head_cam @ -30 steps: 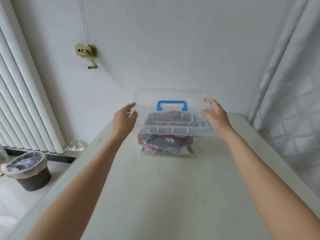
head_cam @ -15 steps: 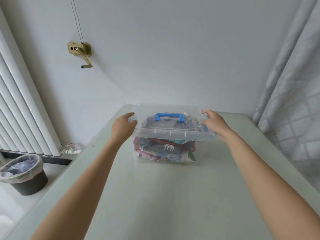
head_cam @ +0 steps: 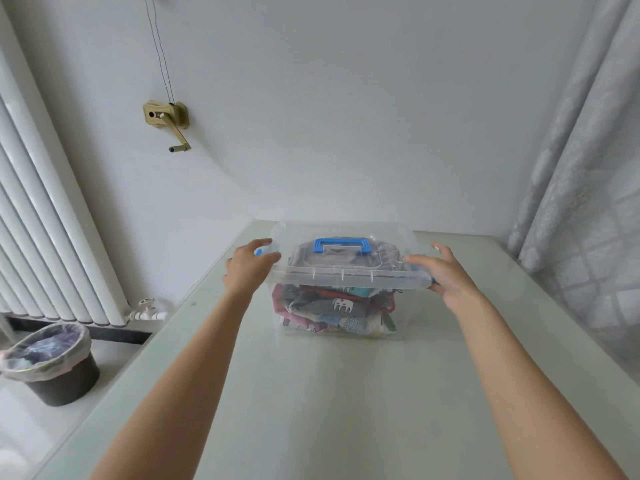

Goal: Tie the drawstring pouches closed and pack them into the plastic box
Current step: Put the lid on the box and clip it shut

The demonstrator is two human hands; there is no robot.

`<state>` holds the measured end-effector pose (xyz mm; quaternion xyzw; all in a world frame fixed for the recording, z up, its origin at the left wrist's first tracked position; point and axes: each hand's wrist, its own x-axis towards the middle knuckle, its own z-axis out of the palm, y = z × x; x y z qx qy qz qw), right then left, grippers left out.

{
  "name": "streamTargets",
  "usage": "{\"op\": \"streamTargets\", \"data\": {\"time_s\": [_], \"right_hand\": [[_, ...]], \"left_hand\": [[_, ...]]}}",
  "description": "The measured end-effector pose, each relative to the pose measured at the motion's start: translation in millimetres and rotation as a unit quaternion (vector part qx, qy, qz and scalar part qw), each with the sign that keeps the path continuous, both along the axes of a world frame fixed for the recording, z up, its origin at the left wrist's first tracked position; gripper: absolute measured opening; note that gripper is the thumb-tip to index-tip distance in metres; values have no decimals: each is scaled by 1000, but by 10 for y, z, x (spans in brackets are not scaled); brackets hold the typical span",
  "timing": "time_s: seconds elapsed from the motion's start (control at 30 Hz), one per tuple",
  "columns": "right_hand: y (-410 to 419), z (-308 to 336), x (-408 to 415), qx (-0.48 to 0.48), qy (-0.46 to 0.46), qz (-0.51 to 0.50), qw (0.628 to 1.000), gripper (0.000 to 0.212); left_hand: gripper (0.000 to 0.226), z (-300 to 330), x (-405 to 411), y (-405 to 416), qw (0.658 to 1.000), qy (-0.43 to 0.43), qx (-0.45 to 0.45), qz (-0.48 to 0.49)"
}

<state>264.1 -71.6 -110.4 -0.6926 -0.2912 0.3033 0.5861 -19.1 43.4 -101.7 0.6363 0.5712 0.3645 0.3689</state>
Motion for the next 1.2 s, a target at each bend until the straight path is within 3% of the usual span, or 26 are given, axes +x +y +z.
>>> {"op": "streamTargets", "data": {"time_s": [0.13,0.3,0.4,0.53,0.7,0.93,1.07,1.2], "right_hand": [[20,-31,-63,33,-113,-51,992,69],[23,-11,-137,1,-217,-53,975,50],[10,2,-135,-5,-236,-55,970,43],[10,12,-122,-25,-263,-53,963,40],[42,-13,-174,-52,-293,-58,953,37],[-58,-35,-221,-3,-355,-96,930,38],[-277,-133,-278,32,-361,-12,932,58],[-279,-158,-236,19,-412,37,910,60]], "left_hand": [[54,-32,51,23,998,-65,-13,-5],[62,-112,75,95,992,-122,-30,9],[67,-128,83,63,991,-126,-26,29],[55,-154,72,15,988,-147,44,15],[50,-220,-21,-34,988,-127,62,-56],[47,-210,-37,55,995,-24,87,-47],[46,-203,53,146,995,4,96,-41],[43,-205,153,268,994,-13,98,-37]]}}
